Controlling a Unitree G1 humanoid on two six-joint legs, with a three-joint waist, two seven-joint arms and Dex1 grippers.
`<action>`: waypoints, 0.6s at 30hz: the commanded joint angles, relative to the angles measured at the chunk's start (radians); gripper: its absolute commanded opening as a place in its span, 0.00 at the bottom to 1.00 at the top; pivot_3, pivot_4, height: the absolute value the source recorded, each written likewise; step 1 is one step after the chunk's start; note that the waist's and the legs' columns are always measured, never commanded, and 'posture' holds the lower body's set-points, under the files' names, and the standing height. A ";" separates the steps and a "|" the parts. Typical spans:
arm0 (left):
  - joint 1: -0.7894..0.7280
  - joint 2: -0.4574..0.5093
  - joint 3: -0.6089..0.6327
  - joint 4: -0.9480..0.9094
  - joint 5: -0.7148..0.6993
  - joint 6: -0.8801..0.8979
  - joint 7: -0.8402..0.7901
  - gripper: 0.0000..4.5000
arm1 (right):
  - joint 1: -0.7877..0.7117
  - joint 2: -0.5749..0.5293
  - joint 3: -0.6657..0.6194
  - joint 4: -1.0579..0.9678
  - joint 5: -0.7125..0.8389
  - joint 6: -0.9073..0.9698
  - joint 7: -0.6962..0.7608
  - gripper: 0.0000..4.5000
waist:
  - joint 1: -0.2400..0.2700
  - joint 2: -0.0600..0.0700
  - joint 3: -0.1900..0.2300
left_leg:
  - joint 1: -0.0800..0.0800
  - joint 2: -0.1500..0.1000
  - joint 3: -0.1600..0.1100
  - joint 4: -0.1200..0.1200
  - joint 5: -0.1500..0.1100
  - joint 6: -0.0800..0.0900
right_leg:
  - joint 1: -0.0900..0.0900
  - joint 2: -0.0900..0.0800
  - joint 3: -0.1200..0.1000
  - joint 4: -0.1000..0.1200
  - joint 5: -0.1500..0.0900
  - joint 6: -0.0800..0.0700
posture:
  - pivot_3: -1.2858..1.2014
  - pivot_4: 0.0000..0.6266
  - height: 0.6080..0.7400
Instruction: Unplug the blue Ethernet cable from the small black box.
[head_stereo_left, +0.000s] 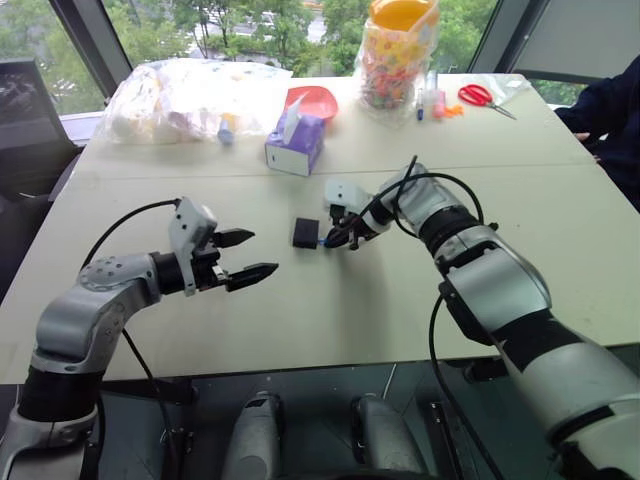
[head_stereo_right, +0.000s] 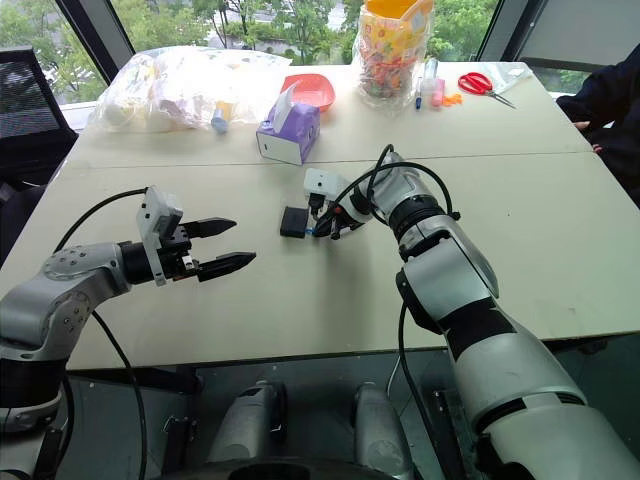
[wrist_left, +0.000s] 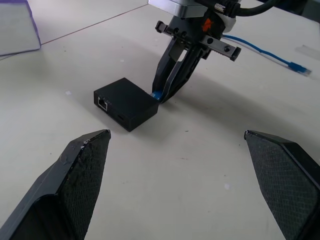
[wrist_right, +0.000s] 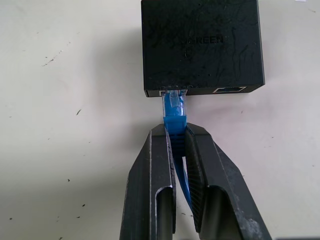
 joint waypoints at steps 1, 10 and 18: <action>-0.031 -0.009 0.000 -0.008 -0.005 -0.006 0.005 1.00 | 0.022 -0.042 -0.017 -0.062 -0.013 -0.035 -0.008 0.01 | 0.003 0.000 0.000 | 0.000 0.000 0.000 0.000 0.000 0.000 | 0.000 0.000 0.000 0.000 0.000 0.000 | 0.52 0.24 0.96; -0.102 -0.022 0.027 0.066 -0.090 0.091 -0.033 1.00 | 0.439 -0.208 -0.138 -0.951 -0.022 -0.105 -0.312 0.01 | 0.007 0.000 0.000 | 0.000 0.000 -0.001 0.000 0.000 -0.001 | 0.000 0.000 0.000 0.001 -0.001 0.002 | 0.52 0.24 0.96; -0.227 -0.038 0.007 0.162 -0.151 0.166 -0.100 1.00 | 0.701 -0.275 -0.139 -1.443 -0.169 -0.131 -0.509 0.01 | 0.003 0.000 0.000 | 0.004 0.000 -0.001 0.000 0.002 -0.003 | 0.002 0.000 0.000 0.002 -0.001 0.002 | 0.52 0.24 0.96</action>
